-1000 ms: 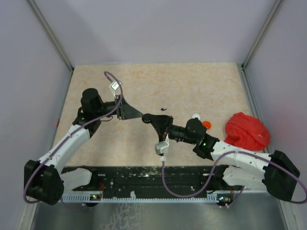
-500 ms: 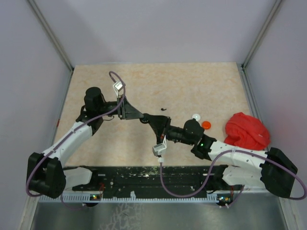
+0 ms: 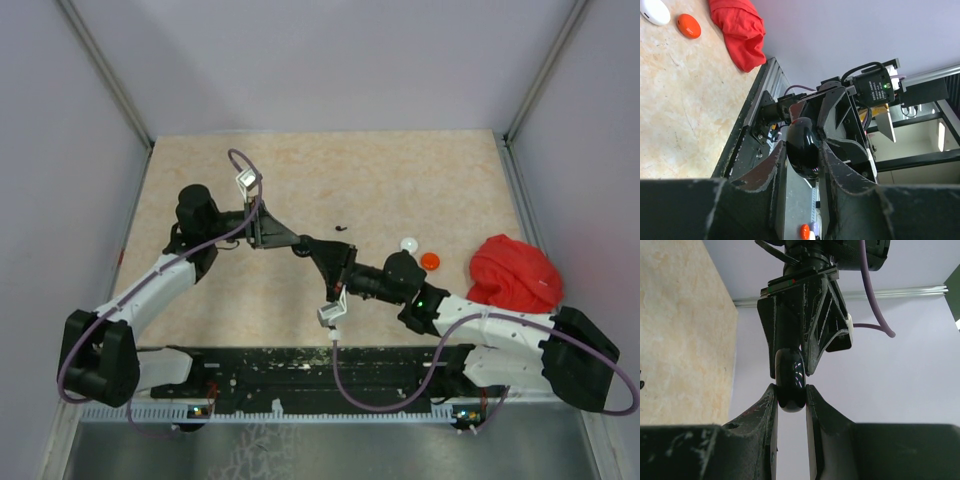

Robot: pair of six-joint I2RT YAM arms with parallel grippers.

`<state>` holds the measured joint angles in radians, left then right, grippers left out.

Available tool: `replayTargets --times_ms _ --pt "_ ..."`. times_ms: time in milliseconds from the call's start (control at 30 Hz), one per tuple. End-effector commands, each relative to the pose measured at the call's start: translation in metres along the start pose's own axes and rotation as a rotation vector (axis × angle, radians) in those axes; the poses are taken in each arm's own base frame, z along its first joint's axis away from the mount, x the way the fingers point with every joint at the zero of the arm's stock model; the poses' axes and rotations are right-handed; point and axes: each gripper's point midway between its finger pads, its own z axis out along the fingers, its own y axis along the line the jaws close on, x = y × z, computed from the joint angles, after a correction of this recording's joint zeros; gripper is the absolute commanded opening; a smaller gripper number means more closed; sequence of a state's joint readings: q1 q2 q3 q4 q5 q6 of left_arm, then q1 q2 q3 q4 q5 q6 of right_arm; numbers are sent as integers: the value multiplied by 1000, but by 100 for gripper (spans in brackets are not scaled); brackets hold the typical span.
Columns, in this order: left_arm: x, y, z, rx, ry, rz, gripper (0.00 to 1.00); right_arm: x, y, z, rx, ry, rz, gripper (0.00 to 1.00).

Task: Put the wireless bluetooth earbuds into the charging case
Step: Pick up the charging case at the center of the board.

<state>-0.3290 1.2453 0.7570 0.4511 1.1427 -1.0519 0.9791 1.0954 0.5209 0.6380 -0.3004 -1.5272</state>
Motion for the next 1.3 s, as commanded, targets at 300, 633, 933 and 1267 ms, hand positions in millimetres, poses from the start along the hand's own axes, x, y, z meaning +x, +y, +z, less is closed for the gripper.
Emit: replayTargets --times_ms 300,633,933,1267 --pt "11 -20 0 108 53 -25 0 5 3 0 48 36 -62 34" --pt "-1 -3 -9 72 -51 -79 0 14 8 0 68 81 -36 39" --pt "-14 15 -17 11 -181 -85 0 20 5 -2 111 101 30 42" --pt "-38 41 -29 -158 -382 63 0 31 -17 -12 232 134 390 47"
